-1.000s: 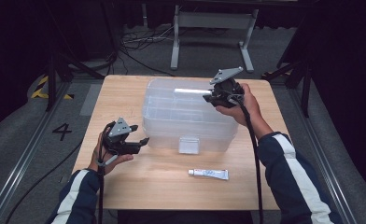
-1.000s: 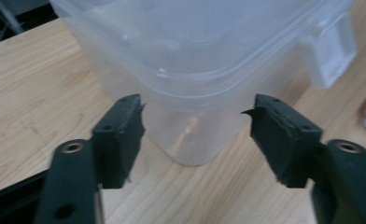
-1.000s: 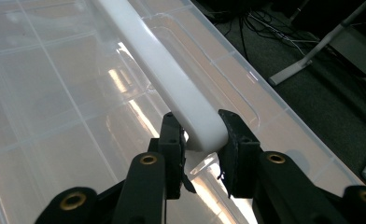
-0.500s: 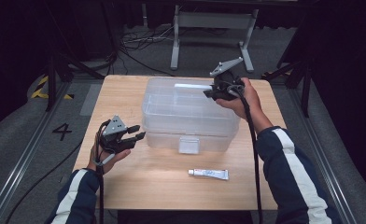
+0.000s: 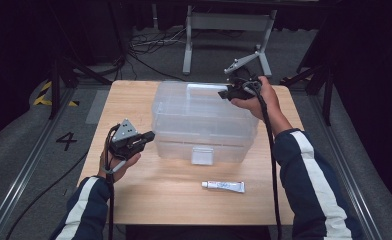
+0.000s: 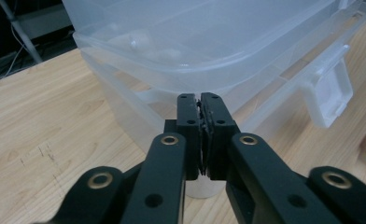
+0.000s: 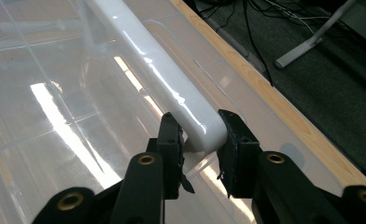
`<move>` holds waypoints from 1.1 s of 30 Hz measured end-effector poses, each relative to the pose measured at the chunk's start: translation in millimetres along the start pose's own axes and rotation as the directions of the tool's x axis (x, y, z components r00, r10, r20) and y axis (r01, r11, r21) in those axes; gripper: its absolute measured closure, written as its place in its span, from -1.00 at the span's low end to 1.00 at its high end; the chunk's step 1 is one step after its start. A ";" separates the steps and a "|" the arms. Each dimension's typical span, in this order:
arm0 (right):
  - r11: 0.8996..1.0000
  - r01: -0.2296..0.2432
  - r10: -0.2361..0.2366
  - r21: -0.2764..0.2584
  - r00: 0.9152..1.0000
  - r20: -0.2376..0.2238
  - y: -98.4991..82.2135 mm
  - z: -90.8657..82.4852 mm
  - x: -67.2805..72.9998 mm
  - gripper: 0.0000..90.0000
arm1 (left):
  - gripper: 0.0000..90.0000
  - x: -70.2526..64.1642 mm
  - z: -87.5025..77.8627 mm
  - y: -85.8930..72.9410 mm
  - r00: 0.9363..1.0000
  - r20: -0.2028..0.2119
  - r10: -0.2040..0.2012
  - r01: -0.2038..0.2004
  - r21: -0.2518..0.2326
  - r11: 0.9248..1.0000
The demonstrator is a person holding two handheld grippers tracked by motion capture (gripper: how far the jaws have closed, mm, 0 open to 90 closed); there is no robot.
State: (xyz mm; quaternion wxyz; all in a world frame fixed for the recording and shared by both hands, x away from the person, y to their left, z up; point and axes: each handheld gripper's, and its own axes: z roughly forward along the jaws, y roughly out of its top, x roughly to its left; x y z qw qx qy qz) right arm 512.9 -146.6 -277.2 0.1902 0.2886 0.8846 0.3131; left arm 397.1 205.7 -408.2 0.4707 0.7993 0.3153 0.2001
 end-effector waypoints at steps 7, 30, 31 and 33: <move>1.000 -0.007 0.007 -0.009 1.000 0.008 -0.4 0.0 0.5 0.59 | 1.00 1.0 2.9 0.8 1.000 0.001 -0.010 0.010 -0.009 1.000; 0.990 0.031 -0.019 -0.137 0.996 0.089 -44.9 -53.7 -6.2 0.48 | 1.00 0.0 3.2 2.2 1.000 0.004 0.007 -0.007 -0.009 1.000; 0.989 0.029 -0.016 -0.143 0.996 0.089 -49.5 -56.7 -7.5 0.48 | 1.00 0.1 3.2 2.3 1.000 0.004 0.010 -0.010 -0.008 1.000; 0.987 0.019 -0.004 -0.161 0.996 0.091 -58.0 -62.3 -9.8 0.48 | 1.00 0.2 3.1 2.4 1.000 0.004 0.008 -0.008 -0.008 1.000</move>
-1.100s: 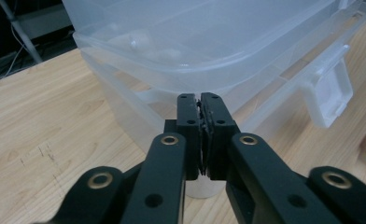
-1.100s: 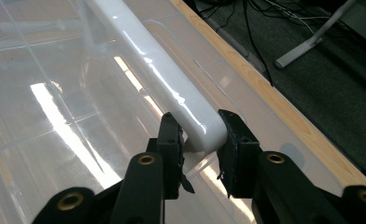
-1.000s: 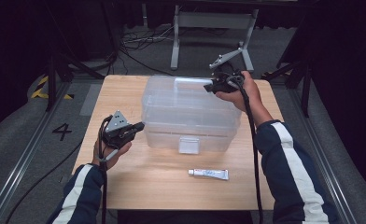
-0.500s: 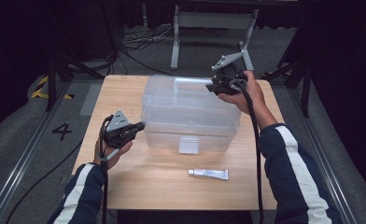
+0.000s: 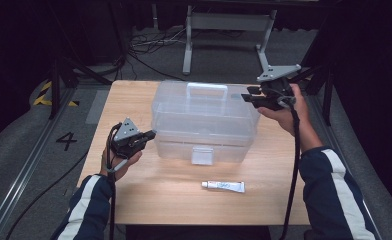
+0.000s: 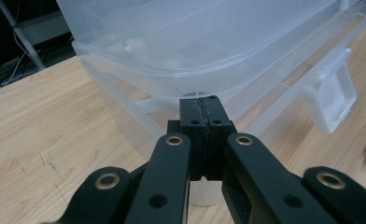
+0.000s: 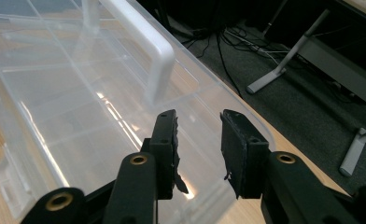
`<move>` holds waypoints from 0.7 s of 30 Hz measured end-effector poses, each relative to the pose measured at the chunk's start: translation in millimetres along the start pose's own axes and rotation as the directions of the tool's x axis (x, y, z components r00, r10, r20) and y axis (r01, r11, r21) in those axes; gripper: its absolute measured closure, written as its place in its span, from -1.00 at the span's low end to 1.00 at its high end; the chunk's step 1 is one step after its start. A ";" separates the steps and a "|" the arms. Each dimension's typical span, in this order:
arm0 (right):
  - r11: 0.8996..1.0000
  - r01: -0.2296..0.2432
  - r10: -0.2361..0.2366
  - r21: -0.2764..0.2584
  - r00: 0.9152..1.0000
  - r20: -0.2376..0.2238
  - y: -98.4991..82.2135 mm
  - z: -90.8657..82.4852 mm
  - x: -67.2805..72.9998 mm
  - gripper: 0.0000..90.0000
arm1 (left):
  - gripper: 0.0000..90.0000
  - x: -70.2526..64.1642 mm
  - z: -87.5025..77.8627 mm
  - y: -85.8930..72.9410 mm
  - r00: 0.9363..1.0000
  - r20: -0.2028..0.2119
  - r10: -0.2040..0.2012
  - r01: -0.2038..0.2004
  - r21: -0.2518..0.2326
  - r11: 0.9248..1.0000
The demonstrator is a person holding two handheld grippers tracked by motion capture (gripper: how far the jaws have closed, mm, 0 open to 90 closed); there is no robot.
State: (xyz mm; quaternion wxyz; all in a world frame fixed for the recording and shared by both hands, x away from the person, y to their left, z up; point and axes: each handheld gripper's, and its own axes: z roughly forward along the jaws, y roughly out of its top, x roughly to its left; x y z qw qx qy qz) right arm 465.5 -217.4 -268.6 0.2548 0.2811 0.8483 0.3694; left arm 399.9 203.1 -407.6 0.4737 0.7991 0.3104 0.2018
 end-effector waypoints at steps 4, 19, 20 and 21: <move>0.999 -0.019 0.020 -0.037 1.000 0.016 -18.6 -14.9 -5.9 0.48 | 1.00 0.3 0.2 1.0 1.000 0.000 0.006 -0.006 0.000 1.000; 0.996 -0.037 0.038 -0.083 0.999 0.008 -90.2 -28.8 -2.4 0.47 | 1.00 1.7 -1.7 6.5 1.000 -0.005 0.011 -0.011 -0.009 1.000; 0.996 -0.036 0.037 -0.082 0.999 0.009 -94.4 -28.0 -1.1 0.47 | 1.00 1.7 -1.7 6.5 1.000 -0.005 0.011 -0.011 -0.009 1.000; 0.996 -0.036 0.037 -0.083 0.999 0.007 -98.6 -27.1 0.2 0.45 | 1.00 2.2 -2.1 7.8 1.000 -0.005 0.015 -0.015 -0.011 1.000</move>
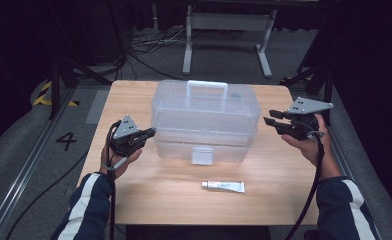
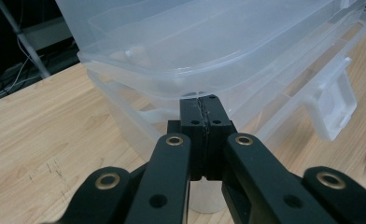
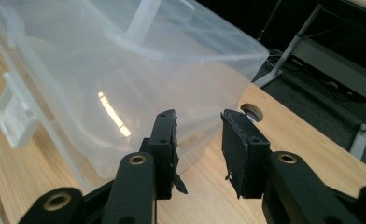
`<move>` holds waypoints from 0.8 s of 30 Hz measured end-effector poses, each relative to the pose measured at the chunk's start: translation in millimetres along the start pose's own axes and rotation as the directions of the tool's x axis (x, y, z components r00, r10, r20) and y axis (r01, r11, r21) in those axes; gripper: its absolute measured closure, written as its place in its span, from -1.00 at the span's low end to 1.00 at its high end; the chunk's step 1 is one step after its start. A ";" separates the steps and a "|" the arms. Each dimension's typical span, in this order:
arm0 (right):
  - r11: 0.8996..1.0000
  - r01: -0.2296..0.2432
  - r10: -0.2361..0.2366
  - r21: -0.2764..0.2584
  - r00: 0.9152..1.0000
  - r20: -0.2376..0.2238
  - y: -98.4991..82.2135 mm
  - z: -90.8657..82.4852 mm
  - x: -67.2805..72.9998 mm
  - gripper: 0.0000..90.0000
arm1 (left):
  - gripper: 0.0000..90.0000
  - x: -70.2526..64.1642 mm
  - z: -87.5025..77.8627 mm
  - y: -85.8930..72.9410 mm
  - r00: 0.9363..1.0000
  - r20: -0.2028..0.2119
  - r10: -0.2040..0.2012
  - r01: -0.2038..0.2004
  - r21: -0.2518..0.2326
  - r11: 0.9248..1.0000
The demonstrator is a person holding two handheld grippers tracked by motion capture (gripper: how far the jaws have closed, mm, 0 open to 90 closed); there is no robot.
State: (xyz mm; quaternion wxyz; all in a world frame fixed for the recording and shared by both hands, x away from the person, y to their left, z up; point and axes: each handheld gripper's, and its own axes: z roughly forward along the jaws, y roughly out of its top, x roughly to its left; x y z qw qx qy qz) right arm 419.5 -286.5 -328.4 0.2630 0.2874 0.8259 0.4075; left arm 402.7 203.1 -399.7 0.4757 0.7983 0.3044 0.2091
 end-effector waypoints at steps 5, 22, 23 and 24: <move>1.000 0.000 0.001 0.006 1.000 -0.013 -18.6 4.9 4.8 0.40 | 1.00 1.0 -0.7 3.2 1.000 -0.004 0.002 -0.002 -0.007 1.000; 0.997 0.065 -0.065 -0.050 0.998 -0.004 -33.6 19.9 21.1 0.33 | 1.00 1.4 0.9 12.6 1.000 -0.005 0.018 -0.018 -0.024 1.000; 0.996 0.063 -0.063 -0.059 0.998 0.000 -34.1 21.5 21.7 0.34 | 1.00 1.7 1.0 12.9 1.000 -0.006 0.018 -0.018 -0.027 0.999; 0.996 0.063 -0.063 -0.063 0.998 -0.001 -34.0 22.4 21.7 0.34 | 1.00 1.6 1.1 13.0 1.000 -0.005 0.018 -0.018 -0.027 0.999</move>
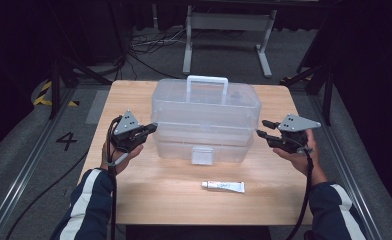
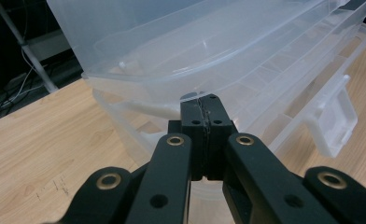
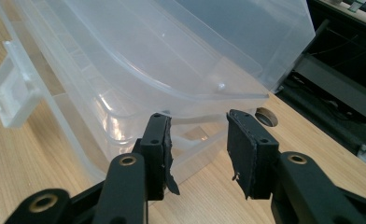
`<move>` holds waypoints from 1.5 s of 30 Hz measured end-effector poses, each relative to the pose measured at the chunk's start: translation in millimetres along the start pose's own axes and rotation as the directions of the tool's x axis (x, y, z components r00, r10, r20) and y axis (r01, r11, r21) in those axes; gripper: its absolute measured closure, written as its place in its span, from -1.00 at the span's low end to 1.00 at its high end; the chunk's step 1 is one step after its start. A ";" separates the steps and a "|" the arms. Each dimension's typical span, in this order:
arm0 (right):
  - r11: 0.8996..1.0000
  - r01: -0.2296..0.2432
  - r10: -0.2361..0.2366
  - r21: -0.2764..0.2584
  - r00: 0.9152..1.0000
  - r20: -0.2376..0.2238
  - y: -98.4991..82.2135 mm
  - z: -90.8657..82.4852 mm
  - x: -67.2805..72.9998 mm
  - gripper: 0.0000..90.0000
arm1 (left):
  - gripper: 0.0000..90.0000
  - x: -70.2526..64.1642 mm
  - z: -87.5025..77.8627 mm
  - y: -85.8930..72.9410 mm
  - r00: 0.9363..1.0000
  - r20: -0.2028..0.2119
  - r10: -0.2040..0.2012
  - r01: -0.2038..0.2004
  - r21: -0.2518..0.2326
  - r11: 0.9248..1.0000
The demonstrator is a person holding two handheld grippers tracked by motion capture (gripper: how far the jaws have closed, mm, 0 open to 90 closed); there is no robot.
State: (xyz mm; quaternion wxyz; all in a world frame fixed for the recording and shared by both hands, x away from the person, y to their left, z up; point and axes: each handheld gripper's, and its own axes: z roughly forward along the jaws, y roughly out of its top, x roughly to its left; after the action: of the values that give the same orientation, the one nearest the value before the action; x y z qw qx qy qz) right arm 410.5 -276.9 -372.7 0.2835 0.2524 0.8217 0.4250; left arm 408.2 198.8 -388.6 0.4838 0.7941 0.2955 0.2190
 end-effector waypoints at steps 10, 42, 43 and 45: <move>0.999 0.019 -0.017 -0.048 0.999 0.045 0.4 0.5 2.8 0.37 | 0.76 -4.5 -7.7 -0.7 1.000 -0.012 0.008 -0.009 -0.016 1.000; 0.977 0.065 -0.030 -0.204 0.985 0.168 5.8 4.1 3.6 0.56 | 0.48 -23.0 4.0 -18.7 0.995 0.064 0.079 -0.085 0.086 0.993; 0.976 0.070 -0.034 -0.209 0.985 0.168 6.4 5.0 4.5 0.56 | 0.46 -23.1 4.7 -18.8 0.995 0.066 0.079 -0.085 0.087 0.993; 0.975 0.091 -0.052 -0.204 0.981 0.189 8.4 7.1 7.6 0.56 | 0.46 -23.2 5.6 -19.0 0.994 0.069 0.079 -0.085 0.089 0.992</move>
State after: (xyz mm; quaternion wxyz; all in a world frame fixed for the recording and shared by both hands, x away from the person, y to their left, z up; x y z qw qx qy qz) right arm 411.4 -263.7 -370.9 0.3980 0.2286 0.7511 0.4746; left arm 390.0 186.2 -409.5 0.4467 0.8339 0.2563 0.1987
